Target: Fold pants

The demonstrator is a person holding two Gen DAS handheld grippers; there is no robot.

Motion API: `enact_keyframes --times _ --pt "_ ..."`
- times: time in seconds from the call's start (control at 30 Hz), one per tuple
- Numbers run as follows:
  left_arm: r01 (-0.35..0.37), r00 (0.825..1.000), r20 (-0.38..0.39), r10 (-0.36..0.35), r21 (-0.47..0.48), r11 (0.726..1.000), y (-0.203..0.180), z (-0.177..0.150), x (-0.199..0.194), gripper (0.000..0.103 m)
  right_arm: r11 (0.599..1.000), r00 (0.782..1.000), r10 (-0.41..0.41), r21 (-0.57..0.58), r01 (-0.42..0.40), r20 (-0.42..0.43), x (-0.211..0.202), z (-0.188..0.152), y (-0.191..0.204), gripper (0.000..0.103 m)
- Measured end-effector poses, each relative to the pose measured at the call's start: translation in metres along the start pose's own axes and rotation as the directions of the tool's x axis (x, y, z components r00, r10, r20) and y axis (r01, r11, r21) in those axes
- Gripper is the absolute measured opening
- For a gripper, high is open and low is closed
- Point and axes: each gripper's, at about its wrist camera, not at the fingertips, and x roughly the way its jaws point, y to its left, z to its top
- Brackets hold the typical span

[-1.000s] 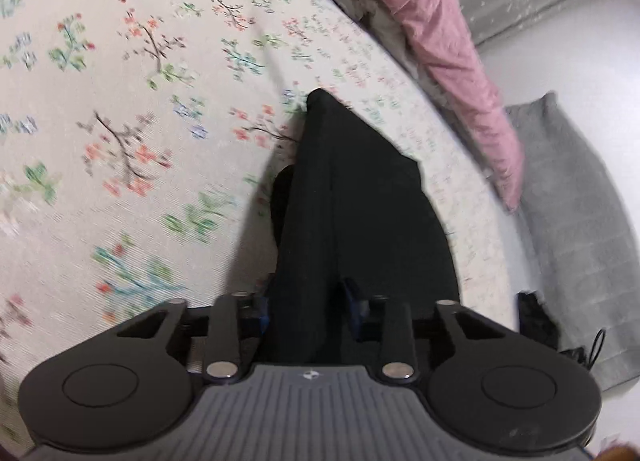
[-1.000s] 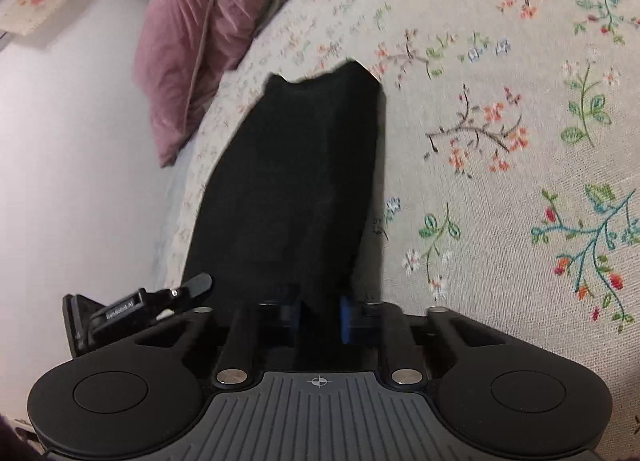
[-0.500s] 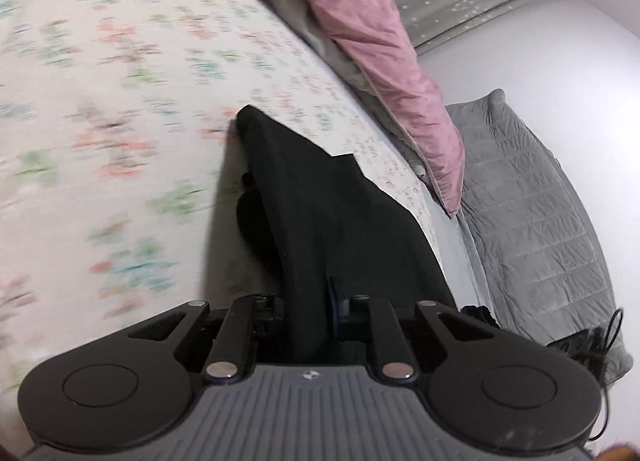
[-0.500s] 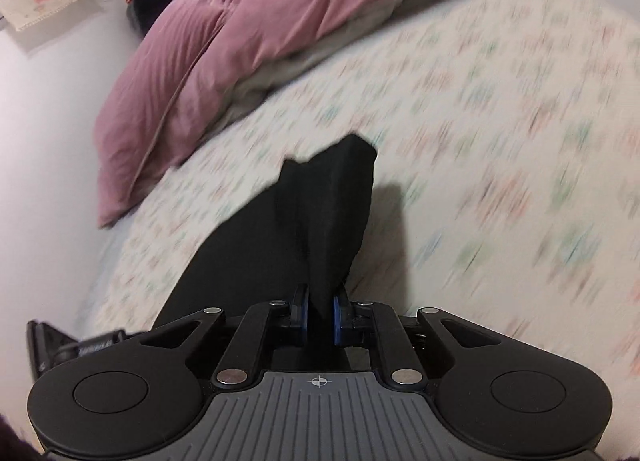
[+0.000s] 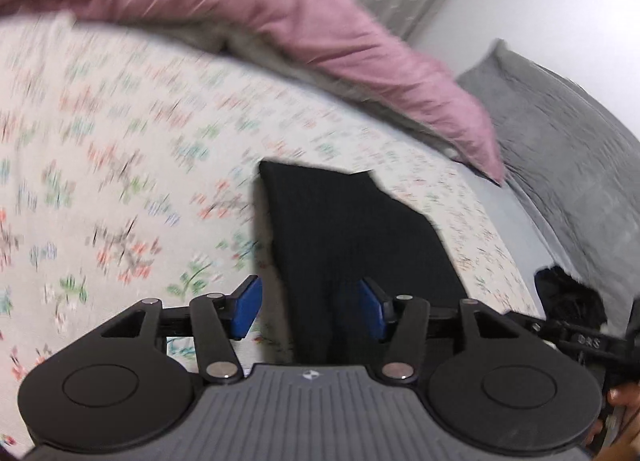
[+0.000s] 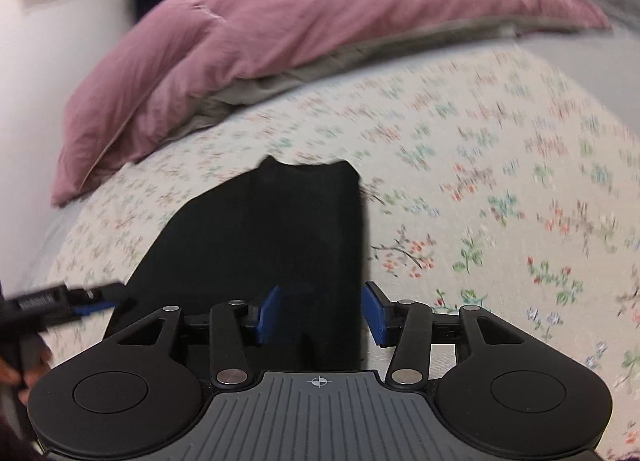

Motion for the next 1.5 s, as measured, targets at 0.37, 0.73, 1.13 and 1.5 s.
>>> enact_keyframes --times 0.37,0.73,1.13,1.5 --pt "0.056 0.990 -0.137 -0.020 0.265 0.963 -0.040 -0.047 0.029 0.077 0.978 0.997 -0.035 -0.208 0.019 -0.073 0.027 -0.027 0.052 0.046" --pt "0.024 0.988 -0.155 0.014 0.243 0.970 -0.033 -0.090 0.006 0.077 0.961 0.995 -0.078 -0.270 0.058 -0.066 -0.007 -0.088 0.041 0.046" --pt "-0.210 0.976 -0.056 0.213 0.054 0.976 -0.080 -0.077 -0.072 0.103 0.968 0.977 -0.204 -0.138 0.210 0.054 -0.098 -0.097 0.037 0.071" --pt "-0.442 0.890 -0.044 0.453 0.161 0.883 -0.129 -0.094 -0.082 0.103 0.934 0.951 -0.291 -0.186 0.305 0.103 -0.140 -0.088 0.069 0.096"
